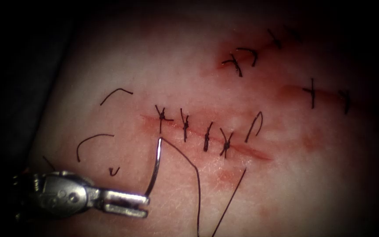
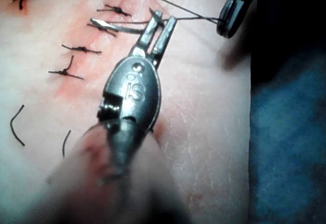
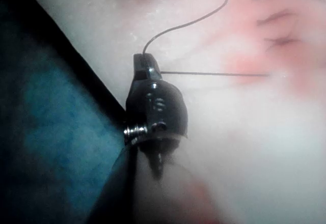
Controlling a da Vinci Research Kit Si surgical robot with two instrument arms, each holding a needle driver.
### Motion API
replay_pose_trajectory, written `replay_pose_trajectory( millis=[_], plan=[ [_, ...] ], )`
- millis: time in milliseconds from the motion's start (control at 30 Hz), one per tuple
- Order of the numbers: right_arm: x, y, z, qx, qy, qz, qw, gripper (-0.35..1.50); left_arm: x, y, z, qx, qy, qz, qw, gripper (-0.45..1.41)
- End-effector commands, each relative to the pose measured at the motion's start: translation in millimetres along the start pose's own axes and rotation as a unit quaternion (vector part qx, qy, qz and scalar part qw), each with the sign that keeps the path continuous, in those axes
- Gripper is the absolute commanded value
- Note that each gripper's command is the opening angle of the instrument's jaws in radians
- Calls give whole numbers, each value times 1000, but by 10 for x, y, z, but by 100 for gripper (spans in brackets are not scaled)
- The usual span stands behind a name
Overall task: Wound Closure
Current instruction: Pull the suture through the skin with the right gripper until a tail remains.
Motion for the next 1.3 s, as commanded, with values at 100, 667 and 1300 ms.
replay_pose_trajectory(
  millis=[100, 667, 1300],
  plan=[
    [-2, 12, 7, -9, 35, -32, 999, 123, -5, -5, -12, 18, -6, -7, 1000, -45],
    [-3, 92, -4, -69, 37, -229, 970, 111, -3, -26, -27, 65, -19, -22, 997, -45],
    [-23, 103, 13, -98, -39, -222, 969, -35, 2, -22, -19, 60, -8, -20, 998, -45]
  ],
)
